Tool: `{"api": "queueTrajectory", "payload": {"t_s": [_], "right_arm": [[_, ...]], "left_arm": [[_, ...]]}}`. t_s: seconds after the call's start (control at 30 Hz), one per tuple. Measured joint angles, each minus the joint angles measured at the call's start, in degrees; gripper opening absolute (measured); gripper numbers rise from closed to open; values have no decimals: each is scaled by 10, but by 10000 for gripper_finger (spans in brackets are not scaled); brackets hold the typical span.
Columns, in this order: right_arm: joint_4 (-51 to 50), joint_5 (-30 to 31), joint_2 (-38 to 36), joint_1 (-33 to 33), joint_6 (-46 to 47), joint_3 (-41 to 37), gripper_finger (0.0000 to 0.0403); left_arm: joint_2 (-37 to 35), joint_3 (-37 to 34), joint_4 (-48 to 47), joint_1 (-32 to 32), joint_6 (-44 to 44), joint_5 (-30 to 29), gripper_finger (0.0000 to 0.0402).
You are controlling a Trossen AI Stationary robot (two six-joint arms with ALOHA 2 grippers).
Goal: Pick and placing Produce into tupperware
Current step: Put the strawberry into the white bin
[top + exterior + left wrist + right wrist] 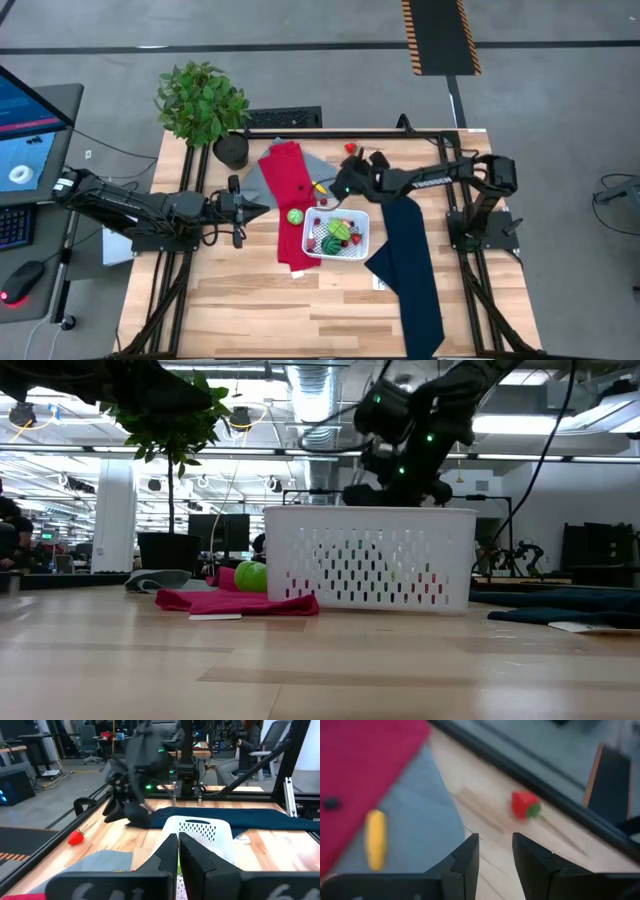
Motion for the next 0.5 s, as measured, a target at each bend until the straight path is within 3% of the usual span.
{"api": "queueTrajectory", "payload": {"t_s": [0.1,0.37,0.5], "right_arm": [[98,51,0,37,-11,-42,139],[456,70,-9,82,-47,-225,143],[529,95,-4,71,-52,-263,141]], "left_arm": [[0,0,0,0,0,5,6],[0,0,6,0,-1,33,6],[0,0,5,0,-3,34,6]]}}
